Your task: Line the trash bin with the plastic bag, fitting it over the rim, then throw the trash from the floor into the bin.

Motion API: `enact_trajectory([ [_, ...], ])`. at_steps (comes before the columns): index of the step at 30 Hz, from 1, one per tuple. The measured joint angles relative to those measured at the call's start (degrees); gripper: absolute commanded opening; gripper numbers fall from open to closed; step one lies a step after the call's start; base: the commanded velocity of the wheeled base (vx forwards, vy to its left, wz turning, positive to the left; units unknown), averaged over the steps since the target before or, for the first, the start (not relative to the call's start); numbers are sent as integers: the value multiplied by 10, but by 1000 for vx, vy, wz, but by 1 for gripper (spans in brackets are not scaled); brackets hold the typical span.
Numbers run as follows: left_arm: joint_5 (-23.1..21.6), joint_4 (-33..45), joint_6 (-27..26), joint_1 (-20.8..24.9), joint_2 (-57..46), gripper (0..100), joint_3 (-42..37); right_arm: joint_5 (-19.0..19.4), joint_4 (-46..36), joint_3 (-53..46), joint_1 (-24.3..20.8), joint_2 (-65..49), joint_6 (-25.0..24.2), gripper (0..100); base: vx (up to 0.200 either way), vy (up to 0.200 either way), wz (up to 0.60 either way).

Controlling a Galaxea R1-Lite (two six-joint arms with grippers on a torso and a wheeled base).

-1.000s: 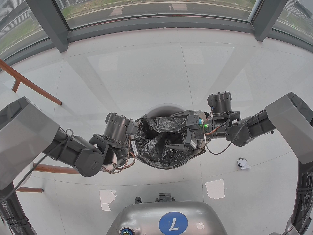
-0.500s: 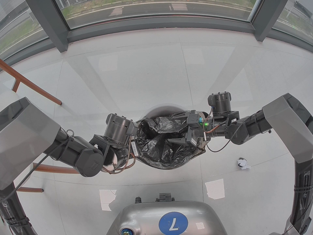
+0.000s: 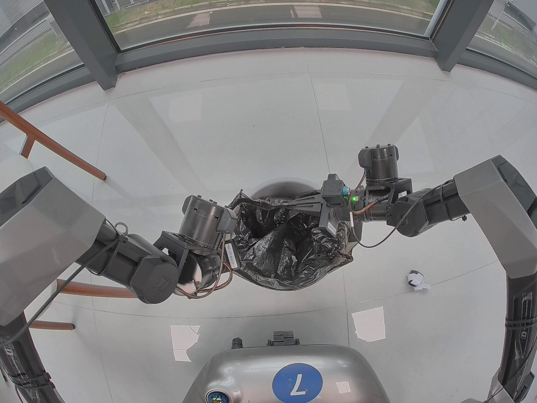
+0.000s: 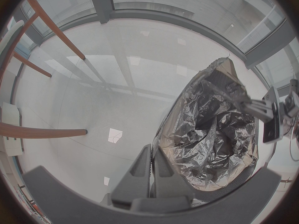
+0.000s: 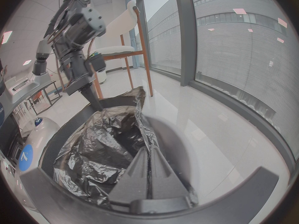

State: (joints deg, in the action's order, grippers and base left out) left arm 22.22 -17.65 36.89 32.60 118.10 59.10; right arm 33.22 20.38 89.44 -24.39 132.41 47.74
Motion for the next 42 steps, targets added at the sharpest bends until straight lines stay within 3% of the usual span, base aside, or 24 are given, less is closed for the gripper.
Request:
enact_trajectory([
  [10, 0, 0, 0, 0, -3, 0, -1, -1, -17, 82, 14, 13, -27, 0, 0, 0, 0],
  [27, 0, -1, 1, 0, -4, 0, -3, 1, -18, 158, 28, 38, -32, 0, 0, 0, 0],
  [28, 0, -1, 1, 0, -5, 0, -3, 2, -17, 163, 28, 40, -32, 100, 0, 0, 0],
  [31, 1, 2, 1, 0, -5, 0, -4, 4, -15, 168, 29, 42, -36, 100, 0, 0, 0],
  [42, 1, 0, 0, 0, -5, 0, -2, 6, -18, 171, 22, 28, -139, 100, 0, 0, 0],
])
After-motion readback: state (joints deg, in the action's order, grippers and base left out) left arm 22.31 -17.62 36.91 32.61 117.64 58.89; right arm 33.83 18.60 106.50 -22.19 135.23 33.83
